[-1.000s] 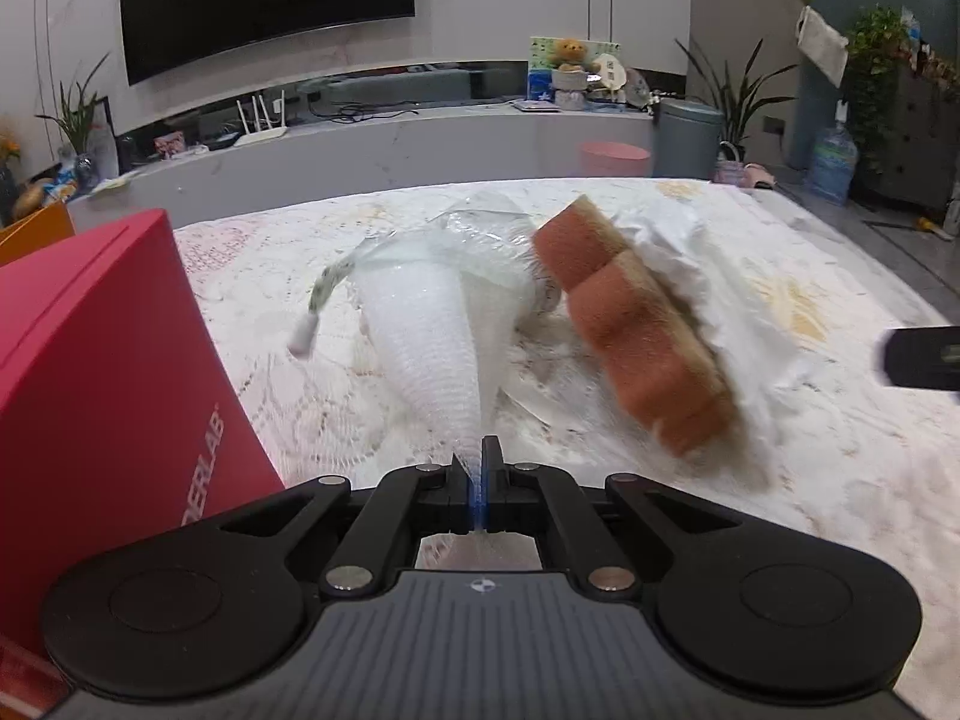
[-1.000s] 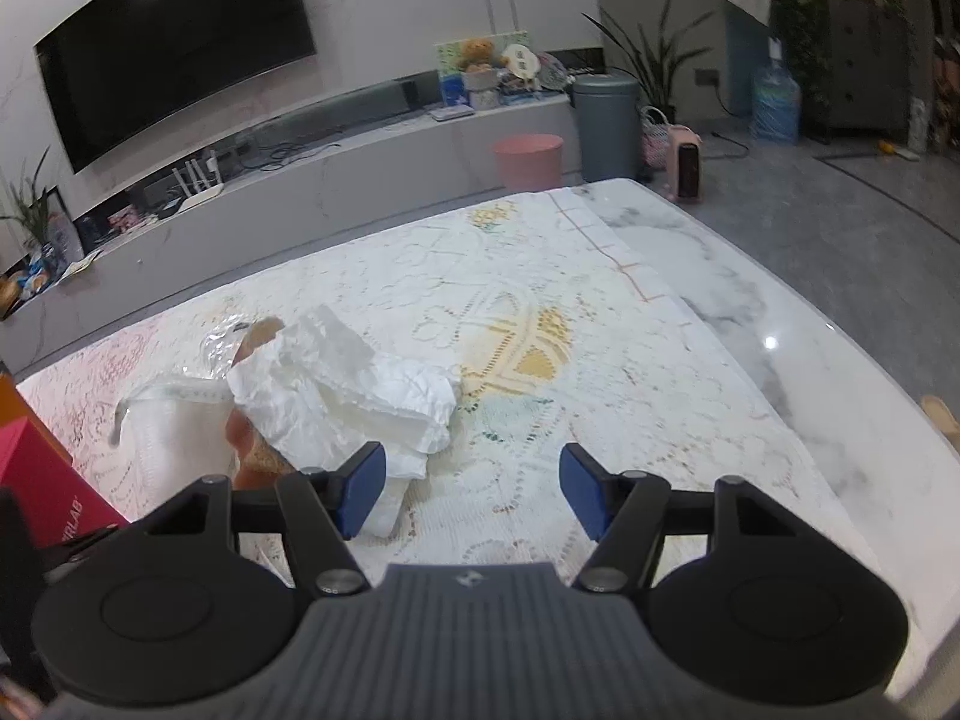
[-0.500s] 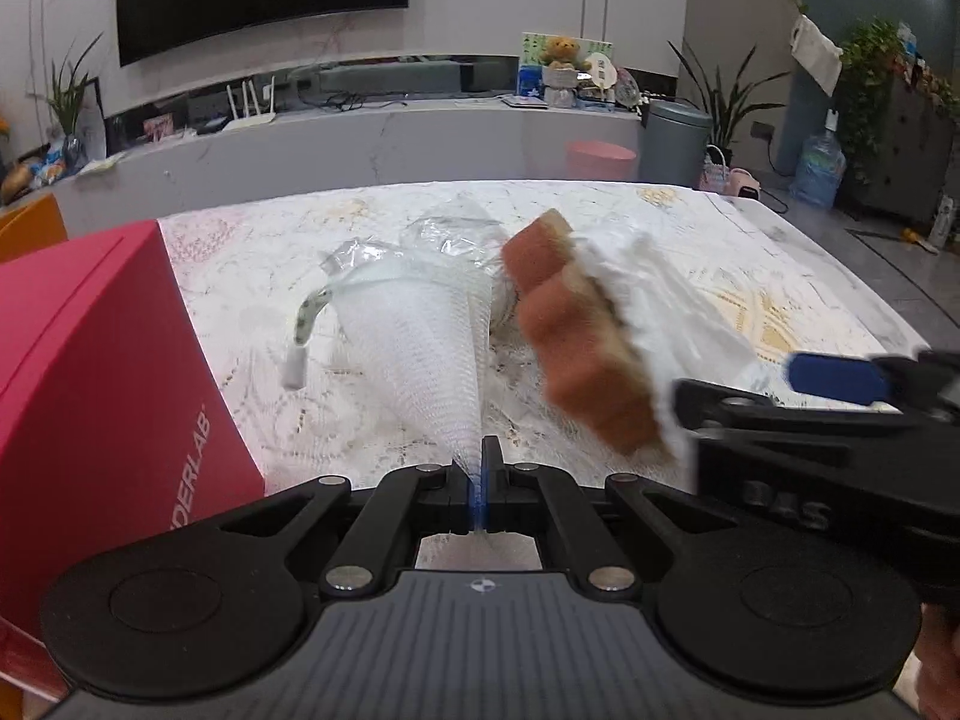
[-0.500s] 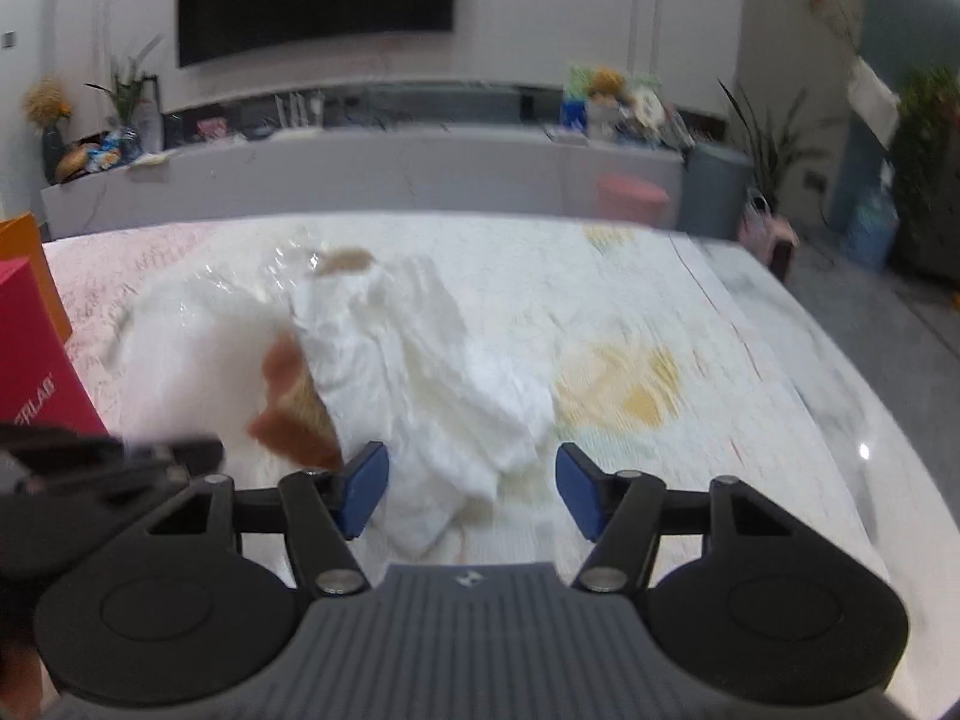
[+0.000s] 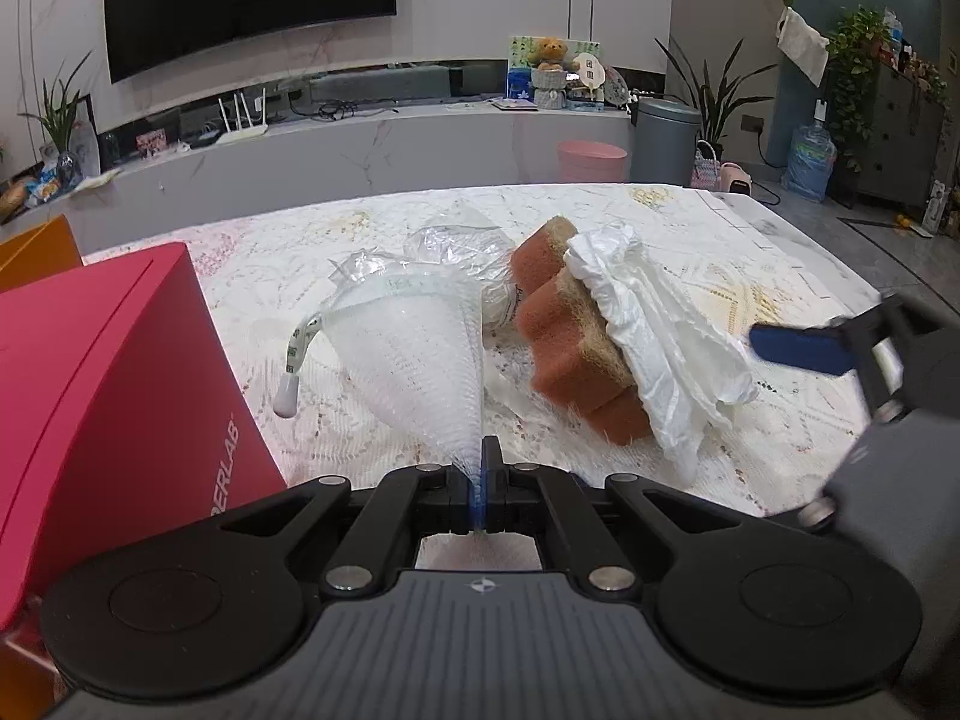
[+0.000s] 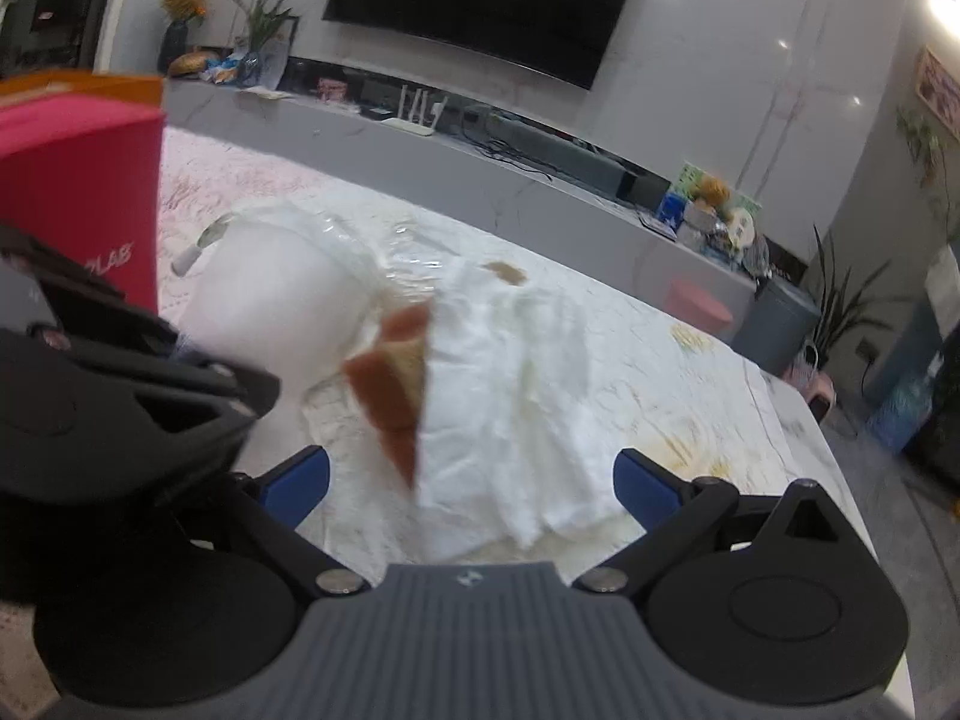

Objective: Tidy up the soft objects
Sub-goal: 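Grasp the white tissue on the orange sponge with the right tool while the left tool holds the bag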

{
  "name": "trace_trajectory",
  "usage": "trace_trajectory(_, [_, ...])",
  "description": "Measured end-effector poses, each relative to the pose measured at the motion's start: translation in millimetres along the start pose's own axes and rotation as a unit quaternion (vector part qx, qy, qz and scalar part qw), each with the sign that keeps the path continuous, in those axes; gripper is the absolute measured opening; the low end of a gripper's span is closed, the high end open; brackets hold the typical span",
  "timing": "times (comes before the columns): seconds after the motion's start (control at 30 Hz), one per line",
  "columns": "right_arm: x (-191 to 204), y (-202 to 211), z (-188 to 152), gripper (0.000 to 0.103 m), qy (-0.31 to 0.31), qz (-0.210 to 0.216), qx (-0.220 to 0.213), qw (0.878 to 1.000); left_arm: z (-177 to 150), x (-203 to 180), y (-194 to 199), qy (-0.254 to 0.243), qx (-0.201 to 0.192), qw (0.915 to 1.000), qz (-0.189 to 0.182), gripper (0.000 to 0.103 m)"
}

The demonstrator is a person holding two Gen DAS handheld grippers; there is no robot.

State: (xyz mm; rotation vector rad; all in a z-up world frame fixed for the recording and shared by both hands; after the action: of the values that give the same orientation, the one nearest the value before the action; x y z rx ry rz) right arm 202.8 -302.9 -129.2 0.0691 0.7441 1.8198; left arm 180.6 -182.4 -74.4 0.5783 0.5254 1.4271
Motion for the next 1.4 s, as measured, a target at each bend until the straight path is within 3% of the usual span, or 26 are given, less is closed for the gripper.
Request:
trace_trajectory(0.03, [4.7,-2.2,-1.9,0.093,0.013,-0.004,0.000,1.000,0.4,0.7,-0.3,0.005,0.005,1.0000,-0.007,0.000])
trace_trajectory(0.07, [8.0,-3.7,-3.8,0.072,0.026,-0.004,0.002,1.000,0.5,1.3,-0.7,0.009,0.010,0.9999,-0.009,0.000])
trace_trajectory(0.13, [6.2,-7.3,-5.7,0.047,0.018,0.025,0.017,0.999,0.4,1.6,0.4,0.010,0.008,0.9998,-0.014,0.001])
trace_trajectory(0.2, [-3.5,-9.8,-5.0,0.043,-0.006,0.037,0.033,0.999,0.5,0.7,4.9,0.004,0.001,0.9999,-0.016,0.001])
trace_trajectory(0.27, [-14.3,-8.8,-3.0,0.022,-0.020,0.044,0.050,0.998,1.3,-1.3,9.3,-0.001,-0.006,0.9999,-0.015,0.001])
trace_trajectory(0.37, [-34.0,-2.8,1.8,0.003,-0.049,0.069,0.078,0.993,2.7,-3.7,12.8,-0.005,-0.011,0.9998,-0.013,0.001])
trace_trajectory(0.53, [-65.6,26.3,15.5,0.002,-0.118,0.124,0.089,0.981,6.9,-4.6,16.5,-0.011,-0.019,0.9997,-0.008,0.001])
trace_trajectory(0.63, [-82.2,47.4,19.8,0.002,-0.180,0.182,0.114,0.960,10.2,-0.2,18.3,-0.008,-0.019,0.9997,-0.015,0.001])
trace_trajectory(0.67, [-82.8,55.0,20.5,0.003,-0.172,0.208,0.125,0.955,10.0,-0.2,18.7,-0.006,-0.018,0.9996,-0.018,0.001])
trace_trajectory(0.73, [-77.6,68.9,20.7,0.005,-0.141,0.199,0.126,0.961,9.9,-0.3,18.4,-0.003,-0.017,0.9997,-0.017,0.001])
trace_trajectory(0.8, [-85.3,66.6,16.6,0.013,-0.162,0.158,0.142,0.964,9.9,-0.3,17.3,-0.004,-0.016,0.9998,-0.014,0.001])
trace_trajectory(0.87, [-93.4,57.7,7.4,0.057,-0.189,0.126,0.158,0.961,9.0,0.0,16.1,-0.006,-0.013,0.9998,-0.013,0.001])
trace_trajectory(0.93, [-98.3,51.8,0.0,0.071,-0.206,0.097,0.156,0.961,8.2,-0.2,15.3,-0.008,-0.014,0.9998,-0.011,0.001])
trace_trajectory(1.07, [-90.2,48.2,2.9,0.077,-0.195,0.126,0.145,0.962,8.3,-0.7,13.0,-0.009,-0.014,0.9998,-0.011,0.001])
trace_trajectory(1.17, [-75.6,39.9,9.1,0.085,-0.149,0.109,0.133,0.974,6.3,-1.2,13.7,-0.011,-0.019,0.9997,-0.013,0.001])
trace_trajectory(1.23, [-68.6,25.2,5.3,0.086,-0.143,0.103,0.153,0.972,5.5,-2.4,13.4,-0.014,-0.015,0.9997,-0.017,0.001])
trace_trajectory(1.3, [-67.6,11.6,-4.5,0.087,-0.163,0.113,0.156,0.968,4.7,-2.7,11.6,-0.012,-0.003,0.9996,-0.026,0.001])
trace_trajectory(1.37, [-73.9,2.7,-15.2,0.097,-0.196,0.126,0.139,0.962,3.5,-3.1,11.0,-0.019,-0.002,0.9996,-0.021,0.001])
trace_trajectory(1.4, [-79.8,0.9,-20.4,0.097,-0.214,0.125,0.131,0.960,3.0,-3.2,11.8,-0.021,-0.004,0.9996,-0.021,0.001])
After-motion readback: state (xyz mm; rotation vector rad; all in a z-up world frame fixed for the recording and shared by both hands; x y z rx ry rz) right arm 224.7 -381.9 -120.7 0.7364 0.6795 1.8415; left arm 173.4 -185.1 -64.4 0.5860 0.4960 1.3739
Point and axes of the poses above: each gripper's, at about its wrist camera, not at the fingertips, and y roughly against the way its jaws point, x to its left, z to its top, the point moved 1 cm from there along -y, roughly the way its jaws point, and after that the axes turned 1 degree about z, right-handed, at the moved point
